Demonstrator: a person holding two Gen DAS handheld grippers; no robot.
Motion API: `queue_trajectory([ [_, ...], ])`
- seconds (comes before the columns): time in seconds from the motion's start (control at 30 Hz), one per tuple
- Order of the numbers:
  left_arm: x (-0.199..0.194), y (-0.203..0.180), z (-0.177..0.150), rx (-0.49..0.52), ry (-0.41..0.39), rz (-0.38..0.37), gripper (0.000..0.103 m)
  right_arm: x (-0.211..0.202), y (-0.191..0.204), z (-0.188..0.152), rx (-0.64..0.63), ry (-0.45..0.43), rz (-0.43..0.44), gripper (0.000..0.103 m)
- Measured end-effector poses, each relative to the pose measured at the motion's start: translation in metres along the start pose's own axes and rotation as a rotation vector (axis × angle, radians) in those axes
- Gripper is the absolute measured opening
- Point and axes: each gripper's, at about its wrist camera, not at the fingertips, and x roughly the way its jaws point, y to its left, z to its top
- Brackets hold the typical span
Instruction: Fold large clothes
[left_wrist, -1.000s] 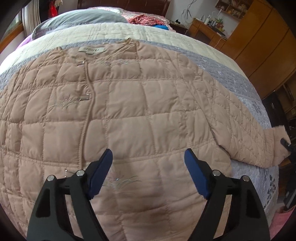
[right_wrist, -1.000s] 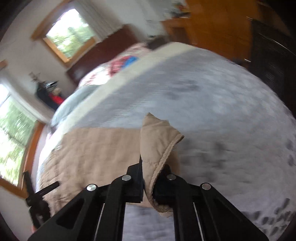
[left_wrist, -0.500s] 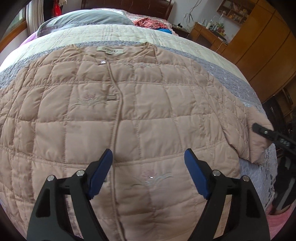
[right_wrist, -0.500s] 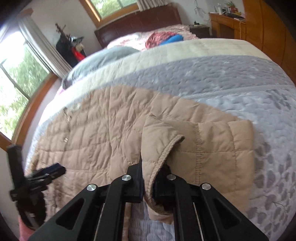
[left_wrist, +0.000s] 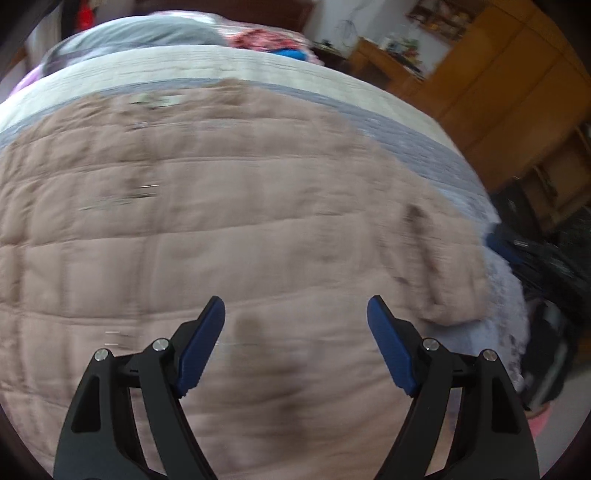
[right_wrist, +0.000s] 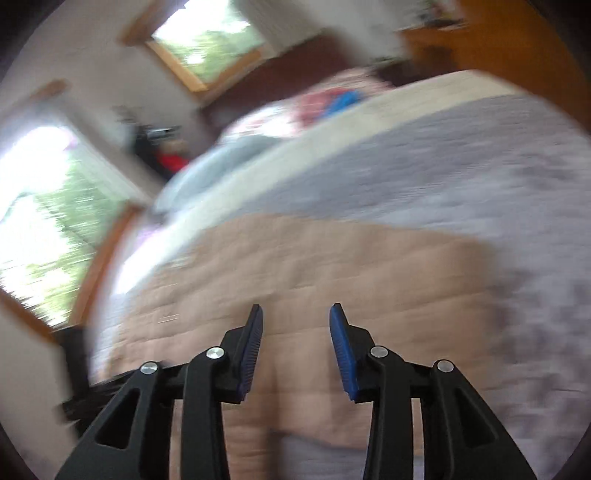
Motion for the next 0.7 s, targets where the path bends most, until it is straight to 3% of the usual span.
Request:
queue_trajectory([
  [0.13,0.02,-0.044,0.002,0.027,0.047,-0.121,0.077,-0.012,-0.043,0.005,0.097,-0.037,-0.099,0.038],
  [0.23,0.036,-0.071,0.004,0.049,0.065,-0.149,0.074,-0.019,-0.063,0.006,0.12,-0.065,-0.228,0.038],
  [0.3,0.046,-0.082,0.006,0.051,0.087,-0.157,0.061,-0.017,-0.074,0.005,0.153,-0.061,-0.264,0.038],
  [0.33,0.053,-0.088,0.007,0.055,0.101,-0.152,0.056,-0.017,-0.083,0.008,0.165,-0.055,-0.261,0.038],
  [0.4,0.062,-0.093,0.009,0.055,0.116,-0.138,0.026,-0.015,-0.091,0.007,0.181,-0.045,-0.251,0.038],
  [0.47,0.07,-0.092,0.01,0.035,0.123,-0.136,0.008,-0.016,-0.091,0.007,0.177,-0.041,-0.242,0.038],
  [0.53,0.063,-0.083,0.008,0.011,0.102,-0.172,0.005,-0.013,-0.087,0.007,0.167,-0.039,-0.227,0.038],
  [0.7,0.012,-0.058,0.007,0.009,-0.037,-0.161,0.003,-0.01,-0.077,0.008,0.158,-0.035,-0.136,0.038],
])
